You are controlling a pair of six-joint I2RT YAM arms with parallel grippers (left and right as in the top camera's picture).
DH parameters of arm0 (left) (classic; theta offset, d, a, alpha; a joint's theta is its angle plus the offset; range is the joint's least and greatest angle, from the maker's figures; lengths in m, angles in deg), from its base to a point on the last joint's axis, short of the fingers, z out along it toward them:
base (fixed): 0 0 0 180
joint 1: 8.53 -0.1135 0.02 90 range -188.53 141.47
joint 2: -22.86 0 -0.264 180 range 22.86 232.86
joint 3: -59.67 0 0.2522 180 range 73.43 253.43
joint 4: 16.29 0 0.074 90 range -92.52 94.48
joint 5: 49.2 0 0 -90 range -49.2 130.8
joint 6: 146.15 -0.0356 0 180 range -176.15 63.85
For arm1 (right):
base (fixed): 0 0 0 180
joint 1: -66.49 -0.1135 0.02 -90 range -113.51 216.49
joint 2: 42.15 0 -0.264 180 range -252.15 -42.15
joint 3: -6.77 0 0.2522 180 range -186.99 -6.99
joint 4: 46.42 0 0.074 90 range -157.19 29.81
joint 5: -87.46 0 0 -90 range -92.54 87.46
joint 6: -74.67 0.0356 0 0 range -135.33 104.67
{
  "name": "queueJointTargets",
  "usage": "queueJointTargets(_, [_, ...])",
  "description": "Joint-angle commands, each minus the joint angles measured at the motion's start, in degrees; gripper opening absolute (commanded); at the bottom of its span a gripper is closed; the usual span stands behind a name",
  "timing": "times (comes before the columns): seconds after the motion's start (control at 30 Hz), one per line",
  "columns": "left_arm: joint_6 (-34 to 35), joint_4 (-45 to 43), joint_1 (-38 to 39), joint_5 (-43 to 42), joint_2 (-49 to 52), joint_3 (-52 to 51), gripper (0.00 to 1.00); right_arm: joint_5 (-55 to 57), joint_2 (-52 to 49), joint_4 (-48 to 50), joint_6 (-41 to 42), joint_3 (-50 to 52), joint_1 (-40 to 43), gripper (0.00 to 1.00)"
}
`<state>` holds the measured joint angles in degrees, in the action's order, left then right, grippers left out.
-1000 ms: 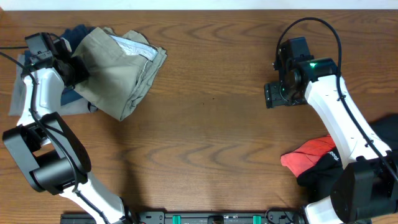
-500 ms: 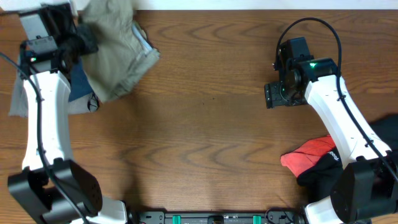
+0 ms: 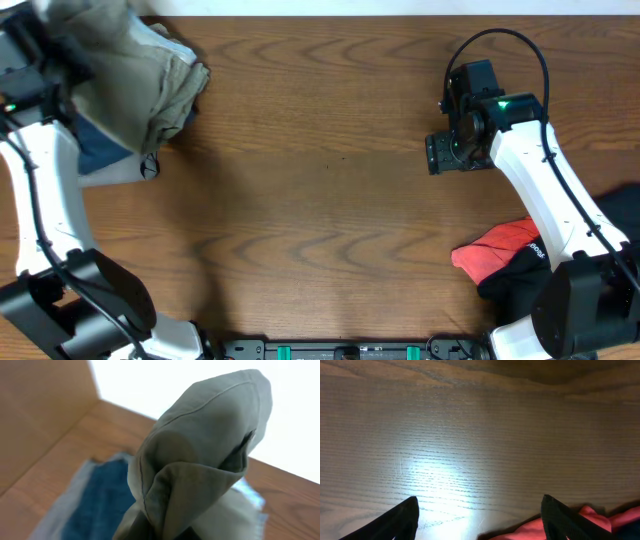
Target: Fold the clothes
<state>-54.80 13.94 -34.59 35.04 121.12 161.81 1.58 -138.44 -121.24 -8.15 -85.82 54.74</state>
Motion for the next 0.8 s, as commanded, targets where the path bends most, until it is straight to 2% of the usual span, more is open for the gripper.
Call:
queueJointTargets(0.0, [2.2, 0.0, -3.5, 2.5, 2.7, 0.8, 0.06, 0.6, 0.8, -0.1, 0.5, -0.8, 0.5, 0.76])
queueJointTargets(0.17, [2.5, 3.2, -6.9, 2.4, 6.6, 0.8, 0.06, 0.6, 0.8, -0.1, 0.5, -0.8, 0.5, 0.76])
queueJointTargets(0.2, [2.5, 4.0, -7.5, 2.4, 7.3, 0.8, 0.09, 0.6, 0.8, -0.1, 0.5, -0.8, 0.5, 0.76])
queueJointTargets(0.23, [3.1, 5.0, -8.0, 2.3, 7.9, 0.8, 0.32, 0.6, 0.8, -0.1, 0.5, -0.8, 0.5, 0.76])
queueJointTargets(0.27, [5.1, 5.8, -8.4, 1.4, 8.3, 0.8, 0.68, 0.6, 0.8, -0.1, 0.5, -0.8, 0.5, 0.77])
queueJointTargets(0.3, [6.6, 6.0, -8.6, -1.0, 8.6, 0.8, 0.97, 0.6, 0.8, -0.1, 0.5, -0.8, 0.5, 0.77])
queueJointTargets(0.4, [6.9, 4.2, -8.7, -13.9, 7.9, 0.8, 0.98, 0.6, 0.8, 0.2, 0.5, -0.8, 0.5, 0.79])
queueJointTargets(0.47, [7.1, 2.1, -8.3, -18.8, 6.7, 0.8, 0.98, 0.6, 0.8, 0.2, 0.5, -0.8, 0.5, 0.8])
queueJointTargets(0.63, [9.1, -0.4, -6.1, -18.9, 1.6, 0.8, 0.98, 0.6, 0.8, 0.3, 0.5, -0.8, 0.6, 0.85])
queueJointTargets(0.77, [9.1, 3.5, -1.7, -18.9, -1.7, 0.8, 0.98, -4.6, 0.8, 2.1, 0.5, -0.8, 0.7, 0.89])
